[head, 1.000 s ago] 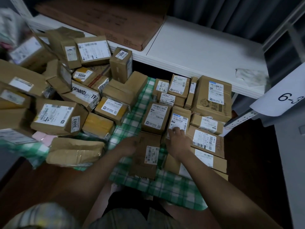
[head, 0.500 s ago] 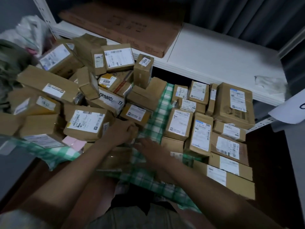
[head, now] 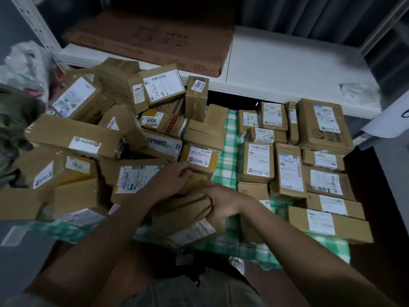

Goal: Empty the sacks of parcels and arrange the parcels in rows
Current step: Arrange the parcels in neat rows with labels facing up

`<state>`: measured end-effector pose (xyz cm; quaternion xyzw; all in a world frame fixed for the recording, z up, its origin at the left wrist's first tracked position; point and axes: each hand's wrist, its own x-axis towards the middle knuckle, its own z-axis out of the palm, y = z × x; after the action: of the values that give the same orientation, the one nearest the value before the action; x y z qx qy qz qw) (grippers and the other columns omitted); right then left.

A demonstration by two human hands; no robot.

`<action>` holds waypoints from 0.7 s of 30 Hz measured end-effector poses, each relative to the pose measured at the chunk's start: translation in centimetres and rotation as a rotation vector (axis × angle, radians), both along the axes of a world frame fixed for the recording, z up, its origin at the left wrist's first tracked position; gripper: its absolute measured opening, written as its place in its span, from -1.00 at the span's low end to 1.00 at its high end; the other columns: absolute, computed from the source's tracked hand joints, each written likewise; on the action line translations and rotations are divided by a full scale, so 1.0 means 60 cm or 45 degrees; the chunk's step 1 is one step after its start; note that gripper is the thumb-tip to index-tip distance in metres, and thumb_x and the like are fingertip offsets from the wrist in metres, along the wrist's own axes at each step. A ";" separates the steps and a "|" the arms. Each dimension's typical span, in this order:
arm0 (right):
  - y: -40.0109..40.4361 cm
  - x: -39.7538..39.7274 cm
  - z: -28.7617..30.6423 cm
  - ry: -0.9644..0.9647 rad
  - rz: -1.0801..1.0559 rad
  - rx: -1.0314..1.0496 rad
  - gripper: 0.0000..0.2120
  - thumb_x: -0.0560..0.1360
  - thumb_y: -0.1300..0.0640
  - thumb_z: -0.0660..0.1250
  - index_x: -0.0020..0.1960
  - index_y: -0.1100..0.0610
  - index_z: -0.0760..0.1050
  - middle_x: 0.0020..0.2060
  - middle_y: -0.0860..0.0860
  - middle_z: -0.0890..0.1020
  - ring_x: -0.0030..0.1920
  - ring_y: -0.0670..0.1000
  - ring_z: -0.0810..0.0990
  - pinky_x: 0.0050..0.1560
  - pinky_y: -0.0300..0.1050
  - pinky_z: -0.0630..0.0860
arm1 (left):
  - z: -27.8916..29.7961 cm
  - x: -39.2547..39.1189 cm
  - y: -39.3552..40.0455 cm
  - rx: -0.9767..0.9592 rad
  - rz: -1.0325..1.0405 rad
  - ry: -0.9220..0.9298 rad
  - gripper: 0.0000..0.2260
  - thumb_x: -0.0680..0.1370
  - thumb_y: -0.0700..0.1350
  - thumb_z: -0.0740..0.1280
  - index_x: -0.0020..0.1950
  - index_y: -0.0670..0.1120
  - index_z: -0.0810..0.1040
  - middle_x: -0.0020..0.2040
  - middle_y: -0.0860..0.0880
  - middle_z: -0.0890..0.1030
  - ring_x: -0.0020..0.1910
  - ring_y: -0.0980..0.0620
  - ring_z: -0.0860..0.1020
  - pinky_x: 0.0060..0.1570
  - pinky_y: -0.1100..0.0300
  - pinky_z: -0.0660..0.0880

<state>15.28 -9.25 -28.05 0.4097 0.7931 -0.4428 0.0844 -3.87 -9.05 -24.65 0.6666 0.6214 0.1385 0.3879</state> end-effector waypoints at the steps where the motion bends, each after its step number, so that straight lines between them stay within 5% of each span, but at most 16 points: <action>1: 0.013 0.012 0.023 -0.008 -0.070 -0.082 -0.31 0.31 0.16 0.54 0.39 -0.09 0.41 0.27 -0.04 0.48 0.22 0.00 0.47 0.15 -0.12 0.47 | 0.003 0.000 0.007 -0.001 0.021 -0.043 -0.76 0.66 -0.08 0.14 0.27 0.02 0.52 0.20 0.01 0.53 0.17 0.03 0.48 0.10 0.16 0.43; 5: 0.046 0.074 0.096 0.051 -0.408 -0.282 -0.50 0.37 0.11 0.52 0.26 -0.12 0.47 0.21 -0.10 0.48 0.23 -0.03 0.44 0.14 -0.15 0.40 | 0.018 0.005 0.041 0.066 0.142 -0.255 -0.81 0.66 -0.08 0.15 0.18 0.05 0.52 0.15 0.03 0.55 0.16 0.04 0.49 -0.03 0.27 0.42; 10: 0.050 0.141 0.146 0.289 -0.933 -0.240 -0.58 0.40 0.04 0.46 0.24 -0.04 0.49 0.04 -0.15 0.51 -0.05 -0.22 0.46 -0.15 -0.24 0.40 | 0.049 0.022 0.084 0.228 0.244 -0.299 -0.72 0.67 -0.05 0.08 0.26 -0.06 0.51 0.12 0.01 0.48 0.10 0.03 0.45 -0.04 0.17 0.34; 14: 0.052 0.158 0.123 0.675 -1.511 -0.260 -0.68 0.47 0.08 0.40 0.20 0.08 0.49 0.00 0.00 0.63 -0.03 -0.01 0.60 -0.24 -0.20 0.46 | 0.065 0.052 0.112 0.332 0.420 -0.377 -0.68 0.67 -0.10 0.08 0.38 -0.17 0.39 0.23 -0.06 0.43 0.19 0.06 0.37 0.09 0.25 0.25; 17: 0.069 0.152 0.094 0.870 -1.811 -0.314 -0.54 0.45 -0.06 0.42 0.28 0.07 0.46 0.09 0.04 0.64 0.03 0.05 0.63 -0.26 -0.16 0.55 | 0.055 0.084 0.129 0.120 0.416 -0.440 -0.59 0.66 0.00 0.11 0.42 -0.21 0.31 0.38 -0.17 0.37 0.37 -0.10 0.33 0.30 0.05 0.30; 21: 0.099 0.138 0.075 1.079 -1.858 -0.491 -0.69 0.50 -0.12 0.35 0.18 -0.01 0.53 0.06 0.02 0.67 0.08 0.02 0.63 0.08 -0.01 0.61 | 0.050 0.136 0.145 -0.223 0.358 -0.649 -0.45 0.60 0.22 0.11 0.51 -0.04 0.25 0.41 -0.04 0.39 0.35 -0.10 0.40 0.32 -0.10 0.38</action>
<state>23.57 -3.29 -23.58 0.5952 0.2077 -0.6284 -0.4558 4.31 -0.37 -21.62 0.4818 0.5998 0.2994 0.5644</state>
